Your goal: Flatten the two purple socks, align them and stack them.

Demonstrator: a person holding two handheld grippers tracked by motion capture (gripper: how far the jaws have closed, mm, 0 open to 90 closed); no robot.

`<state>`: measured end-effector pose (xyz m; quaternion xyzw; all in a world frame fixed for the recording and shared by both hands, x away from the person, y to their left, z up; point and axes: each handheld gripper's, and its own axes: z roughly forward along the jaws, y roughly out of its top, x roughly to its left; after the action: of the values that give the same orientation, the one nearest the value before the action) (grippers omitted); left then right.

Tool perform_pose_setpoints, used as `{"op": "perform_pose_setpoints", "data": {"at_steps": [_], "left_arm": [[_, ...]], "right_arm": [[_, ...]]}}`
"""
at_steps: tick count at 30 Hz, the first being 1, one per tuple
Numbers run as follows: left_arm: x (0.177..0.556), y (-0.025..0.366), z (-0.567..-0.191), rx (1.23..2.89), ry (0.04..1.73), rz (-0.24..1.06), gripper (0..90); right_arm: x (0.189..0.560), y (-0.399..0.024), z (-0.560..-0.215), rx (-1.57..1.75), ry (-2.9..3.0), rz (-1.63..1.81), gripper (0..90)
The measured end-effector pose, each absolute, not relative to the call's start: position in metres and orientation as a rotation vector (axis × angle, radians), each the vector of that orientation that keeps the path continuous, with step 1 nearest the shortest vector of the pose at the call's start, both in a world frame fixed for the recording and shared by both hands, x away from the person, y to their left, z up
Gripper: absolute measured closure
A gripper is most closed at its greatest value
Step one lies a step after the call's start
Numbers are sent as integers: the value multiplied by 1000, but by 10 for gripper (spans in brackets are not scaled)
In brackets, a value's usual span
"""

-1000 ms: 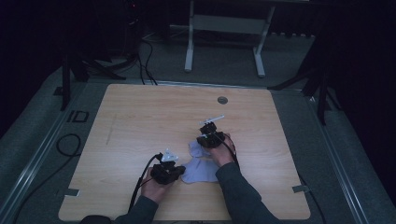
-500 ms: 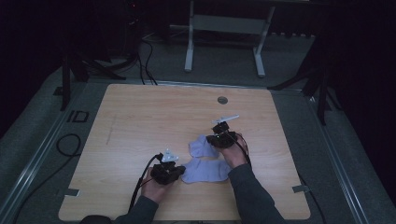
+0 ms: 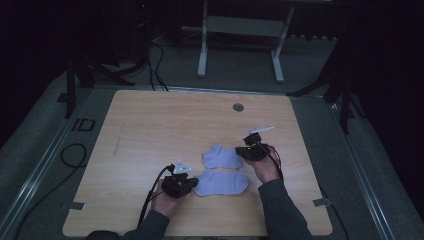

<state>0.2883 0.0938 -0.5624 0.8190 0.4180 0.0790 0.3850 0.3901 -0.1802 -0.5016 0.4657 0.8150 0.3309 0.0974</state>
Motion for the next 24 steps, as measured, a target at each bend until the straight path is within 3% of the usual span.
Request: {"op": "perform_pose_setpoints", "data": {"at_steps": [24], "left_arm": [[288,94,-563,2086,1063,206,870]], "right_arm": [[388,-221,-531,1470,2375,699,888]]}}
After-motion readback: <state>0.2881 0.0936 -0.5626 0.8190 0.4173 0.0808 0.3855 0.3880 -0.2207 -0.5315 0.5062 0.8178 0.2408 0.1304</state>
